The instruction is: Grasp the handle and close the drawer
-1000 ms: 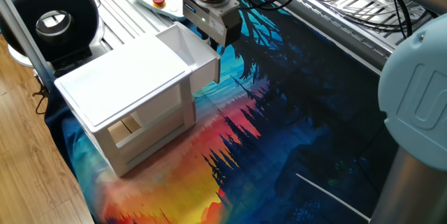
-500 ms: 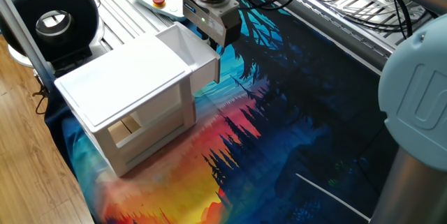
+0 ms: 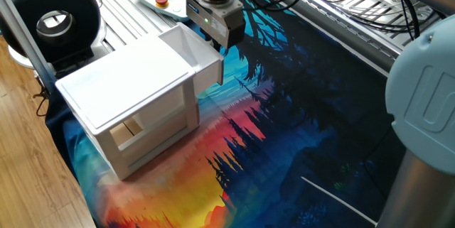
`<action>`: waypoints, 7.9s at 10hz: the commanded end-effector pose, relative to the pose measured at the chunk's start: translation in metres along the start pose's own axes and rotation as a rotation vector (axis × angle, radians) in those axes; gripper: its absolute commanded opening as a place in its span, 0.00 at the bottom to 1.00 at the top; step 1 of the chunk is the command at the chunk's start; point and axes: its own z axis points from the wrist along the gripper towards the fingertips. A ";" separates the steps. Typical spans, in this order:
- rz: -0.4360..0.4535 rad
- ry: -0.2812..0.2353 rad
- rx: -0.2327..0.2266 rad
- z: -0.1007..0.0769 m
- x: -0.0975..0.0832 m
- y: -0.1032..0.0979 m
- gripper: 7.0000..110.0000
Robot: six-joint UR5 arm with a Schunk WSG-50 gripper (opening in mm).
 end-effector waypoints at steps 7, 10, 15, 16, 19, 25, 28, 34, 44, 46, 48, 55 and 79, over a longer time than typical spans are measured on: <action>0.050 -0.002 -0.006 -0.003 -0.014 0.000 0.00; 0.060 -0.003 -0.007 -0.003 -0.019 0.000 0.00; 0.067 -0.006 -0.002 -0.001 -0.027 0.001 0.00; 0.067 -0.006 0.001 -0.001 -0.030 0.001 0.00; 0.065 -0.009 0.003 0.000 -0.035 0.001 0.00; 0.033 -0.018 0.001 0.001 -0.047 0.004 0.00; -0.008 -0.008 0.004 0.000 -0.049 0.003 0.00; -0.006 -0.004 0.009 0.003 -0.062 0.002 0.00; 0.030 -0.041 0.007 0.003 -0.078 0.005 0.00; 0.037 -0.004 0.006 0.001 -0.075 0.005 0.00; 0.044 -0.006 0.009 0.001 -0.078 0.003 0.00; 0.108 0.021 0.014 0.001 -0.072 0.001 0.00; 0.141 0.054 0.012 -0.010 -0.051 0.006 0.79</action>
